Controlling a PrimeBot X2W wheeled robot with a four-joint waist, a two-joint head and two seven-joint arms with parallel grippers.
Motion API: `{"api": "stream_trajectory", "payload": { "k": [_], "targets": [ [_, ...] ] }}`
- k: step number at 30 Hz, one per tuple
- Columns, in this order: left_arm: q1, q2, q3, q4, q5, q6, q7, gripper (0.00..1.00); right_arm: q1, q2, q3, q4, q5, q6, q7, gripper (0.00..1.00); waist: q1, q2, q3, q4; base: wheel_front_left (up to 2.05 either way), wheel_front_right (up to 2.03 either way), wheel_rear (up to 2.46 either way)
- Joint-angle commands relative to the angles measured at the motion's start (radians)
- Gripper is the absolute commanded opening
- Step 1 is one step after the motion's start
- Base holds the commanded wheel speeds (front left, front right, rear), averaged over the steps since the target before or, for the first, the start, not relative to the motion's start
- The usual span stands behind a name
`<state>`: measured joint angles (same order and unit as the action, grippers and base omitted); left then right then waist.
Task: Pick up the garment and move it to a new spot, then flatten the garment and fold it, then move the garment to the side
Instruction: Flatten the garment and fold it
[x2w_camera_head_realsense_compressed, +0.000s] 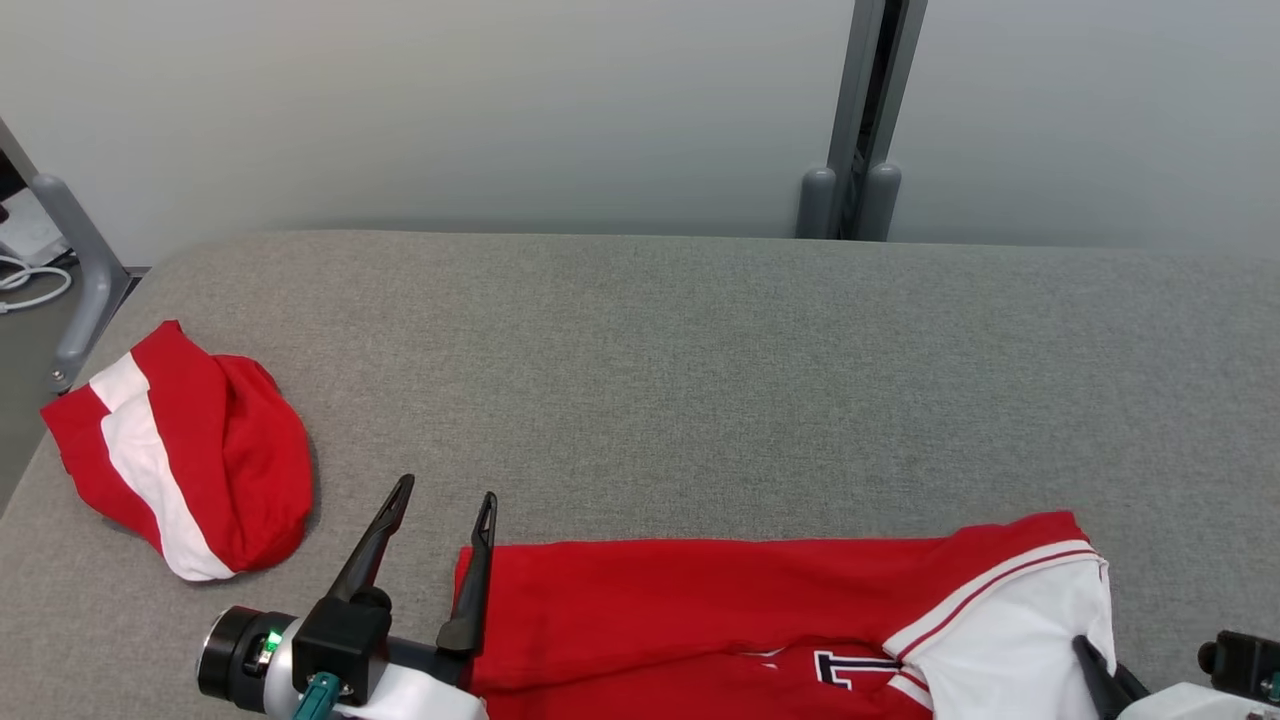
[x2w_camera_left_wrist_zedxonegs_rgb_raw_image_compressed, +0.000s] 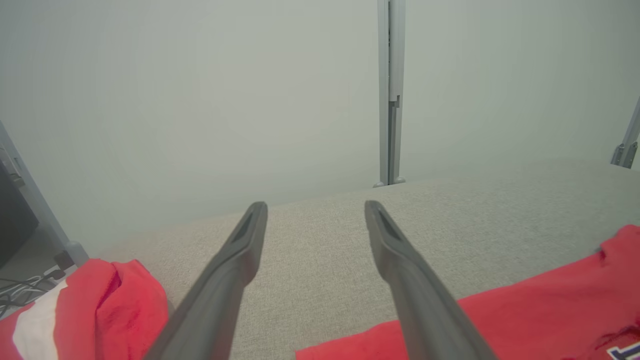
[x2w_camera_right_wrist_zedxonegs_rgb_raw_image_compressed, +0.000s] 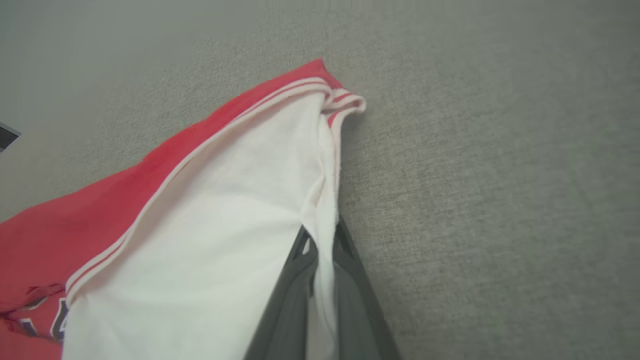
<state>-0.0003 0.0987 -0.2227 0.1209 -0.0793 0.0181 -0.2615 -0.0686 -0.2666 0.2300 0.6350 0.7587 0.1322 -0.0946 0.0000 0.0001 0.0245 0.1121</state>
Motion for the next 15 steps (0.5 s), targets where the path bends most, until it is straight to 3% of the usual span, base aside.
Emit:
{"api": "stream_trajectory", "payload": {
  "k": [1,15],
  "targets": [
    [0.008,-0.001,0.005,0.002,0.011,-0.006,-0.004,1.0,-0.014,-0.023,-0.012,0.008,0.012,-0.003,-0.006,0.0,0.0,-0.0001,0.0,0.001,0.0,0.0,0.0],
    [0.013,-0.012,0.017,0.01,0.021,-0.018,-0.004,1.0,-0.102,-0.191,-0.08,0.088,0.018,-0.002,0.027,0.0,0.0,-0.0001,-0.01,0.003,0.0,0.0,0.0]
  ]
}}
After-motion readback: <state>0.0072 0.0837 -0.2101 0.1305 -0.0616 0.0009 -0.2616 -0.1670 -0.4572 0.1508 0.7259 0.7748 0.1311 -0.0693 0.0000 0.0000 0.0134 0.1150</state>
